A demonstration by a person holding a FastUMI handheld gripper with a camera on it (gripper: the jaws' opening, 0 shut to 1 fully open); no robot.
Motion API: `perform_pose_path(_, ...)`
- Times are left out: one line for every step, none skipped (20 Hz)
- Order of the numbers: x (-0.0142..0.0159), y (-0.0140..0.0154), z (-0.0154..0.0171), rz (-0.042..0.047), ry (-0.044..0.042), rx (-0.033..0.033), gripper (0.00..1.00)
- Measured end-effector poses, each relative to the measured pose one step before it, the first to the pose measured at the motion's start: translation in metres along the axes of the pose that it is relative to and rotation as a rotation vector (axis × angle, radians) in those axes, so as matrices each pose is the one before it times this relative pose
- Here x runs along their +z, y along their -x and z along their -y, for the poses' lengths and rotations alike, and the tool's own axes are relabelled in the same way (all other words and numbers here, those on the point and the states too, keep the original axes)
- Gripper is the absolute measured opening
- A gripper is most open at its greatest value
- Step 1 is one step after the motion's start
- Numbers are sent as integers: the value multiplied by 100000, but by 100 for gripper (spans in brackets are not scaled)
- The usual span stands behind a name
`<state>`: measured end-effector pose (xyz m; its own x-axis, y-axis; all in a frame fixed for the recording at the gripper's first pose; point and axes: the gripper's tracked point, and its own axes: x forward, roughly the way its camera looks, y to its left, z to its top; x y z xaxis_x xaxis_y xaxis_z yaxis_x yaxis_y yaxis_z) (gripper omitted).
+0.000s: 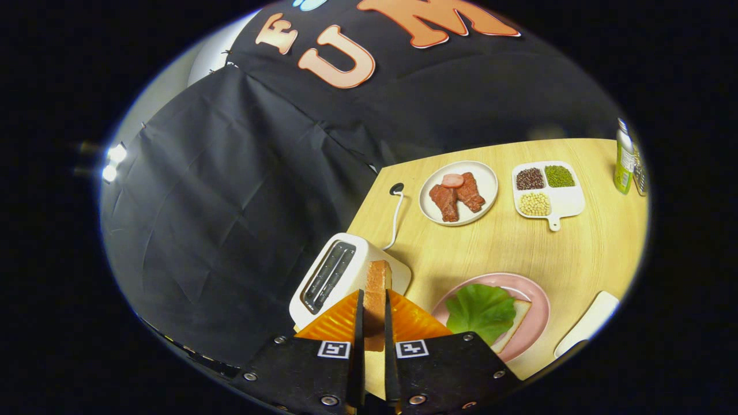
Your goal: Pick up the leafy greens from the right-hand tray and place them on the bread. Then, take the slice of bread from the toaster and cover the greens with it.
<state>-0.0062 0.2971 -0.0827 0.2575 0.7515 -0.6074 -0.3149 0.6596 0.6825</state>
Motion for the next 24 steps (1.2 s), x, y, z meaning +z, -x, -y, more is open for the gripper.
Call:
perform_pose_path(-425, -109, 484, 91, -844, 91, 14)
perform_pose_path(-583, -111, 562, -171, -253, 383, 14)
perform_pose_path(-619, -119, 748, -400, -536, 120, 14)
perform_pose_path(-643, -266, 828, -531, -1460, 54, 14)
perform_pose_path(-517, -93, 733, -215, -2256, -349, 14)
perform_pose_path(-261, -53, 893, -134, -1772, -566, 14)
perform_pose_path(-178, 64, 915, 207, -1493, -1125, 14)
perform_pose_path(-103, -217, 995, 418, -326, -1295, 14)
perform_pose_path(-419, -208, 1303, -772, 1538, -2141, 14)
perform_pose_path(-531, -344, 1288, -1026, -178, -2157, 14)
perform_pose_path(-539, -413, 901, -1245, -1402, -1251, 14)
perform_pose_path(-486, -270, 623, -1062, -2448, 619, 15)
perform_pose_path(-166, -59, 743, -136, -1527, -434, 14)
perform_pose_path(77, -68, 1079, 897, 290, -2267, 14)
perform_pose_path(-71, 16, 1082, 1014, 1113, -2163, 14)
perform_pose_path(-114, -29, 460, 436, -229, -311, 14)
perform_pose_path(-163, 37, 33, 69, -1150, 983, 14)
perform_pose_path(-88, -5, 267, 496, -1171, 320, 14)
perform_pose_path(39, 150, 506, 737, 20, -644, 14)
perform_pose_path(102, -53, 528, 852, 634, -1321, 14)
perform_pose_path(-83, -84, 732, 929, 1116, -2084, 18)
perform_pose_path(61, -8, 886, 1233, 2033, -3731, 21)
perform_pose_path(134, 22, 1379, 2196, 4005, -5377, 31)
perform_pose_path(126, -78, 1269, 1895, 4241, -4848, 35)
